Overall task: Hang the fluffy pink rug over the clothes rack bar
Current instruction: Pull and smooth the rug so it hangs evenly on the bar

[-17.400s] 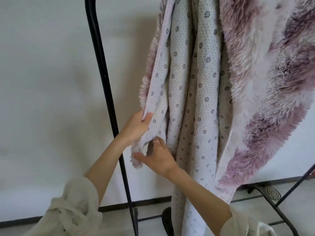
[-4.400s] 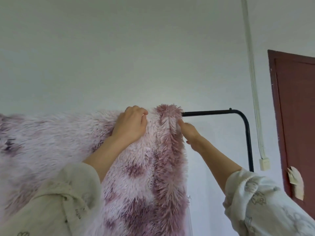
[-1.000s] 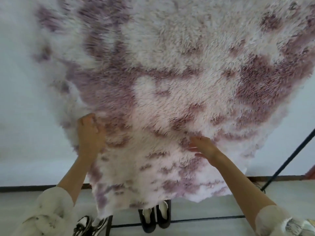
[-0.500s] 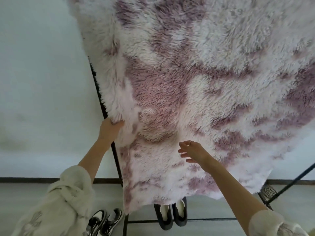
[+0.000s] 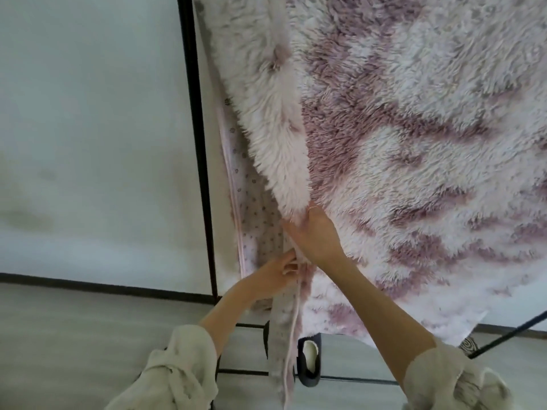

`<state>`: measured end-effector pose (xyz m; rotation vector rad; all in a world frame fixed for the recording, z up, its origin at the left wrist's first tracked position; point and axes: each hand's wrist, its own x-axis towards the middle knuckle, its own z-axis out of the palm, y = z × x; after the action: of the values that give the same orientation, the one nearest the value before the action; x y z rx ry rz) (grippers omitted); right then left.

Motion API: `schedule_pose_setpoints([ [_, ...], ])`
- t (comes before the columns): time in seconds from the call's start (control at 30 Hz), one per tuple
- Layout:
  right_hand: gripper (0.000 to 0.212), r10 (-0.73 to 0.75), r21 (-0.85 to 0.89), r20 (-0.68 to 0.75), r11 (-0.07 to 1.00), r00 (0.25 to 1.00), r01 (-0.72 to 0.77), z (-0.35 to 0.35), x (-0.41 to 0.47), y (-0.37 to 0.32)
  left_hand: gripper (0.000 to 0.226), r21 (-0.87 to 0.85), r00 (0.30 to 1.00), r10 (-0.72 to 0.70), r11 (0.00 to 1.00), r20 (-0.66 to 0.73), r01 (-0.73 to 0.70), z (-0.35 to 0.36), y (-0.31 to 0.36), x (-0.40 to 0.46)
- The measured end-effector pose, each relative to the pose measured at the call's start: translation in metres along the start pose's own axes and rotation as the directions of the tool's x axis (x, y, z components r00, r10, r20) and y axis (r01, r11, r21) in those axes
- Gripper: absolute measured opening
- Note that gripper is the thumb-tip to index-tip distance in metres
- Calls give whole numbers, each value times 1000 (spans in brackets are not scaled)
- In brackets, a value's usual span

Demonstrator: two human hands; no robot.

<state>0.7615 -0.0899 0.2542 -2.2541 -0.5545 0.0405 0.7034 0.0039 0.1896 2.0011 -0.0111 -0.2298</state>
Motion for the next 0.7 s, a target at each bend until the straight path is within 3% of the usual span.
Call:
schedule_pose_setpoints([
  [0.07, 29, 59, -63, -97, 996, 993, -65, 7, 8, 9, 48, 0, 1000, -9, 1000, -8, 9, -6, -8, 2],
  [0.13, 25, 88, -81, -161, 991, 983, -102, 7, 10, 19, 39, 1, 979, -47, 999, -197, 48, -18, -27, 5],
  [0.2, 25, 117, -104, -204, 985, 972, -140, 3, 9, 31, 24, -72, 834, -159, 987, -529, 143, -37, -46, 6],
  [0.27, 15, 154, -102, -226, 978, 962, -181, 2, 6, 47, 28, -155, 677, -240, 971, -696, 184, -62, -60, 10],
  [0.3, 12, 186, -101, -230, 972, 955, -213, 4, 4, 56, 40, -181, 670, -265, 964, -693, 194, -74, -66, 14],
  [0.43, 19, 298, -107, -217, 939, 930, -326, 19, -4, 90, 79, -202, 798, -255, 965, -546, 170, -102, -73, 51],
  [0.5, 28, 345, -99, -197, 924, 918, -369, 27, -9, 103, 72, -228, 826, -243, 963, -508, 143, -104, -77, 68],
  [0.6, 34, 402, -143, -185, 892, 897, -430, 39, -19, 117, 18, -113, 797, -205, 979, -569, 171, -93, -90, 79],
  [0.7, 37, 444, -112, -160, 879, 882, -463, 54, -30, 125, 34, -36, 774, -171, 981, -609, 188, -73, -107, 73],
])
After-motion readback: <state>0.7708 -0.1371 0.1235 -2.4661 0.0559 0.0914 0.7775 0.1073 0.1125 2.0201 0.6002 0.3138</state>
